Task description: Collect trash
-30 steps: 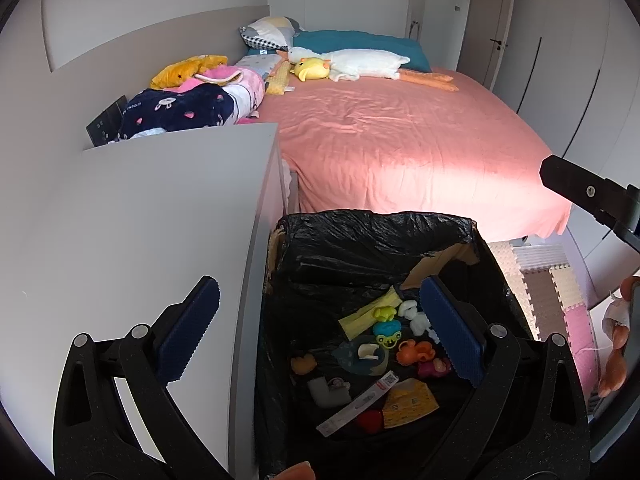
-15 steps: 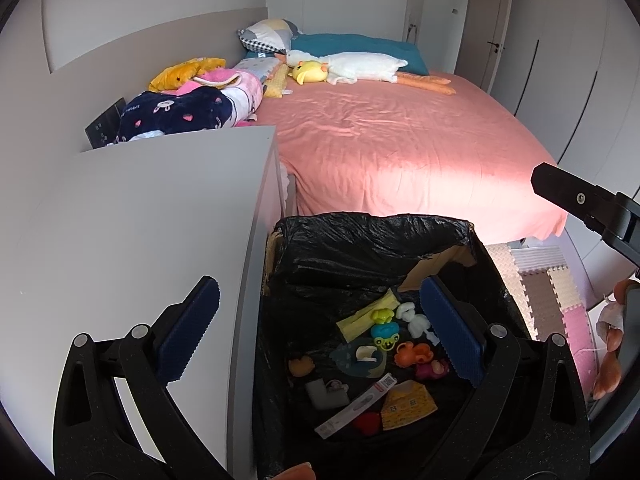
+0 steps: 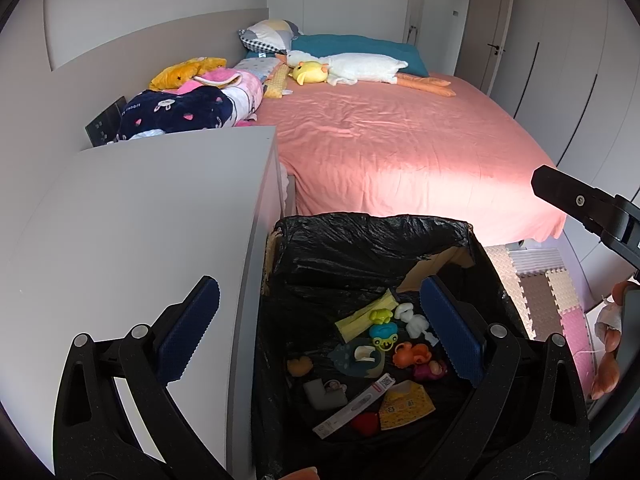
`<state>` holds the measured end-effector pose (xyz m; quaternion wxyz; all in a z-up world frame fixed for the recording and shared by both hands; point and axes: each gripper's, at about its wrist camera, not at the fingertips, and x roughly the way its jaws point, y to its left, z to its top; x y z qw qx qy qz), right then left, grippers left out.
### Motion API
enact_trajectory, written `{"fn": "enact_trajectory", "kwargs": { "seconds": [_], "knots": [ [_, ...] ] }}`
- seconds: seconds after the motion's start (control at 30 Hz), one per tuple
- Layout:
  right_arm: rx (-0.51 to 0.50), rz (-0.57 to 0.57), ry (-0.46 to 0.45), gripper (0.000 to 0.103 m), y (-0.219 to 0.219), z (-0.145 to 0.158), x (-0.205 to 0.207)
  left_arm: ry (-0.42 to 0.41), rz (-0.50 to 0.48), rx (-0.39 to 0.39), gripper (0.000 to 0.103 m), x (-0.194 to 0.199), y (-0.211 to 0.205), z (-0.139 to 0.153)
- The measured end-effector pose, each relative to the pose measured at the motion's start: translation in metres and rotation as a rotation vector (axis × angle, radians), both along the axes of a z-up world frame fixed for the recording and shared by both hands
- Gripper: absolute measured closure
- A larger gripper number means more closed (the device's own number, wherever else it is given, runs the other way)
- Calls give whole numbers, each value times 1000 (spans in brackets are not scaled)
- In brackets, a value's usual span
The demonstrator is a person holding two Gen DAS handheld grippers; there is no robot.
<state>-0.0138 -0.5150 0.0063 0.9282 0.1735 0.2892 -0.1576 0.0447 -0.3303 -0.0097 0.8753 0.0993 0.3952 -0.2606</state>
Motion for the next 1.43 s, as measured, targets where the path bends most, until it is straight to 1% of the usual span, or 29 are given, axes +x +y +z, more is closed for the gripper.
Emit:
{"fn": "enact_trajectory", "kwargs": {
  "seconds": [1.03, 1.13, 1.3, 1.43],
  "knots": [
    [0, 3, 7, 10, 0, -1, 0, 3, -14, 7, 6, -1, -2, 0],
    [-1, 3, 9, 10, 0, -1, 0, 0, -19, -7, 6, -2, 0, 0],
    [0, 2, 10, 10, 0, 0, 0, 12, 9, -11, 6, 1, 3, -1],
    [1, 2, 11, 10, 0, -2, 0, 22, 9, -16, 6, 2, 4, -1]
  ]
}}
